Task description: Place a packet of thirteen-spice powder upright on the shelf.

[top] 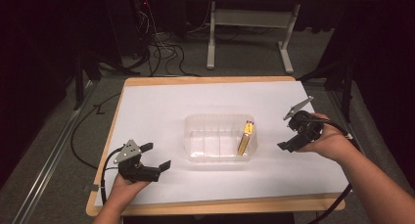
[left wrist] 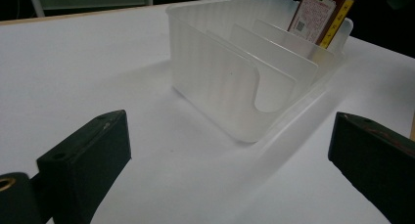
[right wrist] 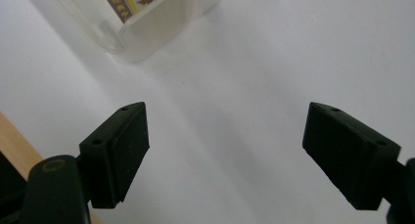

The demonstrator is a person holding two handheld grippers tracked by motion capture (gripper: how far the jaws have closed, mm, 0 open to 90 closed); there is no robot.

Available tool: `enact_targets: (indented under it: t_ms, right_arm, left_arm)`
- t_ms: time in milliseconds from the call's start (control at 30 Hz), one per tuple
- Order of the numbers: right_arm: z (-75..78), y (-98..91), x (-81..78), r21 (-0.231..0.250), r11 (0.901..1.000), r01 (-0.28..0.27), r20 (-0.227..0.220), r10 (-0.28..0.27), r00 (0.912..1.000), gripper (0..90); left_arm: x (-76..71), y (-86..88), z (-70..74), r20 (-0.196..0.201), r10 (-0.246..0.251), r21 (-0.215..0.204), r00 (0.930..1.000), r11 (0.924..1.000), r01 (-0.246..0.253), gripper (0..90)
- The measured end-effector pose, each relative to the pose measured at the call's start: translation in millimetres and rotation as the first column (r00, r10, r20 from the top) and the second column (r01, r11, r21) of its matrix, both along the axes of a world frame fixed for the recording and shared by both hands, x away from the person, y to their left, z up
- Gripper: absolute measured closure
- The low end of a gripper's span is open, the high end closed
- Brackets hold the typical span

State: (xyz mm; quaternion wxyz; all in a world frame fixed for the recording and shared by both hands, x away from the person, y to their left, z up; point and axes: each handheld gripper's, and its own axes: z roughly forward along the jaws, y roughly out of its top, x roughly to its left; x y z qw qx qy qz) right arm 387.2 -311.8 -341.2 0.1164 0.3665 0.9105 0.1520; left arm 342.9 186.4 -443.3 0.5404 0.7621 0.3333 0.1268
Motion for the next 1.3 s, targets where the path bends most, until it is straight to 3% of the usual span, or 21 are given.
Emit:
enact_targets:
  t_ms: [267,367,500,533,567,600,633,667,700,767,800,867,900,967,1000,1067,1100,1133,1200,1233,1300]
  right_arm:
    - [-16.4,-9.6,-13.3,0.121,0.9921,0.036,0.163,-0.055,0.985,17.6]
    - [-25.6,-9.3,-20.6,0.165,0.9853,0.044,0.224,-0.081,0.9713,17.6]
    - [-40.1,-9.1,-36.3,0.284,0.9557,0.077,0.315,-0.169,0.9337,16.6]
    - [-40.1,-9.1,-36.3,0.284,0.9557,0.077,0.315,-0.169,0.9337,16.6]
    - [-46.4,-10.2,-43.1,0.343,0.9343,0.098,0.343,-0.222,0.9129,16.2]
    - [-50.0,-10.9,-46.8,0.383,0.9166,0.116,0.346,-0.258,0.9019,16.1]
    - [-50.0,-10.9,-46.8,0.383,0.9166,0.116,0.346,-0.258,0.9019,16.1]
    - [-58.3,-12.6,-53.9,0.433,0.8902,0.141,0.366,-0.317,0.875,15.8]
    - [-58.3,-12.6,-53.9,0.433,0.8902,0.141,0.366,-0.317,0.875,15.8]
    - [-67.8,-15.9,-61.6,0.474,0.8646,0.166,0.381,-0.372,0.8463,15.6]
    - [-81.5,-23.0,-72.4,0.509,0.8387,0.193,0.398,-0.428,0.8114,15.6]
    - [-102.7,-32.1,-88.8,0.532,0.8134,0.235,0.423,-0.496,0.7585,19.4]
    - [-102.7,-32.1,-88.8,0.532,0.8134,0.235,0.423,-0.496,0.7585,19.4]
    - [-110.6,-44.6,-88.2,0.511,0.8052,0.3,0.337,-0.509,0.7917,14.1]
    - [-110.4,-49.6,-89.3,0.51,0.8126,0.283,0.395,-0.513,0.7624,17.0]
    - [-112.0,-50.4,-88.3,0.499,0.8172,0.289,0.396,-0.511,0.7628,16.8]
    - [-116.7,-54.2,-84.4,0.538,0.7947,0.282,0.366,-0.521,0.7707,15.0]
    - [-117.2,-54.9,-83.3,0.55,0.787,0.28,0.36,-0.525,0.771,14.9]
    - [-117.1,-54.7,-82.5,0.556,0.7872,0.266,0.364,-0.519,0.7736,14.9]
    - [-118.7,-53.8,-81.8,0.551,0.7987,0.243,0.38,-0.499,0.7791,14.9]
    - [-120.7,-53.8,-81.3,0.559,0.7926,0.244,0.357,-0.496,0.7919,14.7]
  left_arm:
    - [0.1,-0.6,-0.5,-0.003,-0.001,0.005,1.0,1.0,0.001,2.9]
    - [-0.2,-0.4,-0.5,-0.003,0.0,0.005,1.0,1.0,0.0,2.9]
    - [0.4,-0.5,-1.2,-0.006,0.003,0.002,1.0,1.0,-0.003,2.9]
    - [0.4,-0.5,-1.2,-0.006,0.003,0.002,1.0,1.0,-0.003,2.9]
    - [0.6,-0.5,-1.4,-0.007,0.003,0.006,1.0,1.0,-0.002,2.9]
    - [0.7,-0.5,-1.6,-0.009,0.002,0.007,1.0,1.0,-0.002,2.9]
    - [0.7,-0.5,-1.6,-0.009,0.002,0.007,1.0,1.0,-0.002,2.9]
    - [0.8,-0.6,-2.0,-0.01,0.004,0.007,0.9999,1.0,-0.004,2.9]
    - [0.8,-0.6,-2.0,-0.01,0.004,0.007,0.9999,1.0,-0.004,2.9]
    - [1.1,-0.7,-2.2,-0.011,0.005,0.008,0.9999,1.0,-0.005,2.9]
    - [1.3,-0.8,-2.3,-0.011,0.007,0.006,0.9999,1.0,-0.007,2.9]
    - [1.6,-0.5,-2.3,-0.012,0.005,0.007,0.9999,1.0,-0.005,2.9]
    - [1.6,-0.3,-2.2,-0.013,0.004,0.007,0.9999,1.0,-0.004,2.9]
    - [2.3,-1.4,-2.8,-0.012,-0.001,0.004,0.9999,1.0,0.001,2.9]
    - [3.6,-3.3,-4.4,-0.018,-0.005,0.021,0.9998,0.9998,0.005,2.9]
    - [4.9,-4.7,-5.2,-0.022,-0.003,0.026,0.9997,0.9997,0.004,2.9]
    - [6.4,-6.1,-5.2,-0.023,0.003,0.023,0.9997,0.9997,-0.003,2.9]
    - [6.4,-6.1,-5.2,-0.023,0.003,0.023,0.9997,0.9997,-0.003,2.9]
    - [7.1,-7.4,-5.5,-0.024,0.012,0.024,0.9996,0.9996,-0.012,2.9]
    - [7.3,-7.9,-6.5,-0.029,0.017,0.03,0.9994,0.9994,-0.017,2.9]
    - [7.1,-7.8,-7.5,-0.033,0.024,0.03,0.9992,0.9993,-0.023,2.9]
